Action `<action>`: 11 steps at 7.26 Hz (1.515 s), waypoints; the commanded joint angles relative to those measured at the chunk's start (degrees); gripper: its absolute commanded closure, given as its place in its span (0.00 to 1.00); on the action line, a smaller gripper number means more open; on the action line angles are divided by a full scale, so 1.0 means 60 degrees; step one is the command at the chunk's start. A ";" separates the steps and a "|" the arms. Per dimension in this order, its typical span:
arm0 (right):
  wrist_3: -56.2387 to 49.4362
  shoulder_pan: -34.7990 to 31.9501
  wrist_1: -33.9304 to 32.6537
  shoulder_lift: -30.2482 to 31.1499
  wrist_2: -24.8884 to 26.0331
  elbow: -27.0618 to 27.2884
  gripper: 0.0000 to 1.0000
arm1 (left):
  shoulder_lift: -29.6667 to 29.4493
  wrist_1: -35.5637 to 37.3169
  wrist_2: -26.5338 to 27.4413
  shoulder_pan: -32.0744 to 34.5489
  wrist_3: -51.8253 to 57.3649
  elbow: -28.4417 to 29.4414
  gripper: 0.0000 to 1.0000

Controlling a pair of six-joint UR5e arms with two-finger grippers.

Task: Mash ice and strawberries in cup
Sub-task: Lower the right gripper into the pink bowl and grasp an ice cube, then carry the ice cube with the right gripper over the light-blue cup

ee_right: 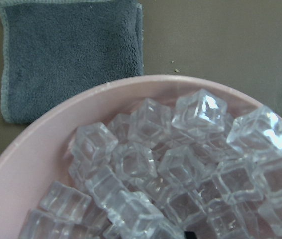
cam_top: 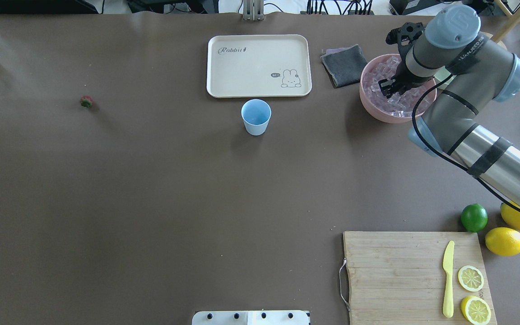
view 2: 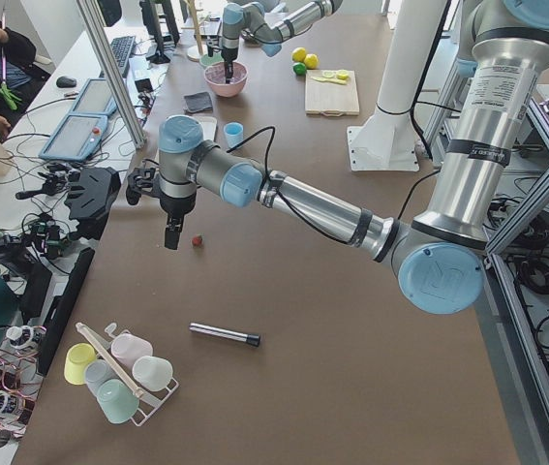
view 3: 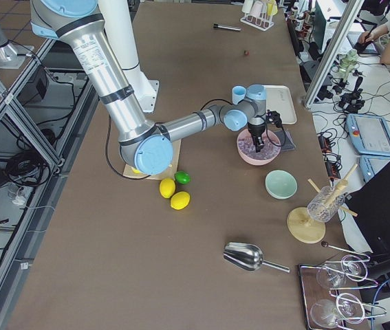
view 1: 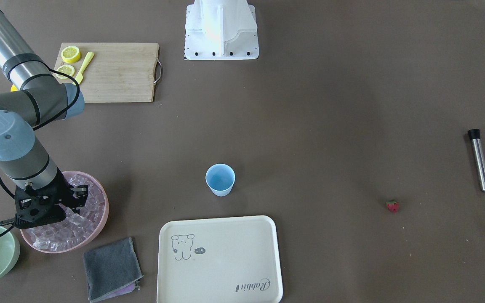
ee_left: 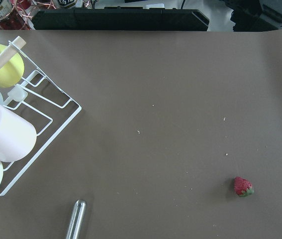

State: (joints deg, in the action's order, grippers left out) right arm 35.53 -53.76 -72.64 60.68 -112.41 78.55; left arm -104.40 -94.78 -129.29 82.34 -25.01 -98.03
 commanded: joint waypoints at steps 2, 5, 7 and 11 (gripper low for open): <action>0.0127 -0.0296 -0.0036 -0.0007 -0.0029 0.0251 1.00 | 0.0012 0.0006 0.0000 -0.0085 -0.0007 0.0005 0.02; 0.0405 -0.0765 -0.0066 -0.0079 -0.0381 0.1144 1.00 | -0.0046 0.0006 0.0000 -0.0085 -0.0021 -0.0054 0.02; 0.1150 -0.0737 -0.0021 -0.0588 -0.0367 0.1439 1.00 | -0.0134 0.0006 0.0000 -0.0085 0.0037 0.0019 0.02; 0.3038 0.0475 -0.0036 -0.1790 0.0902 0.1455 1.00 | -0.0368 -0.0008 -0.0088 -0.0099 0.0052 -0.0039 0.02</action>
State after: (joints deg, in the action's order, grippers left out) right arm 50.19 -53.80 -72.79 52.30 -110.51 87.24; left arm -106.25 -94.83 -129.72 81.80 -24.71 -98.21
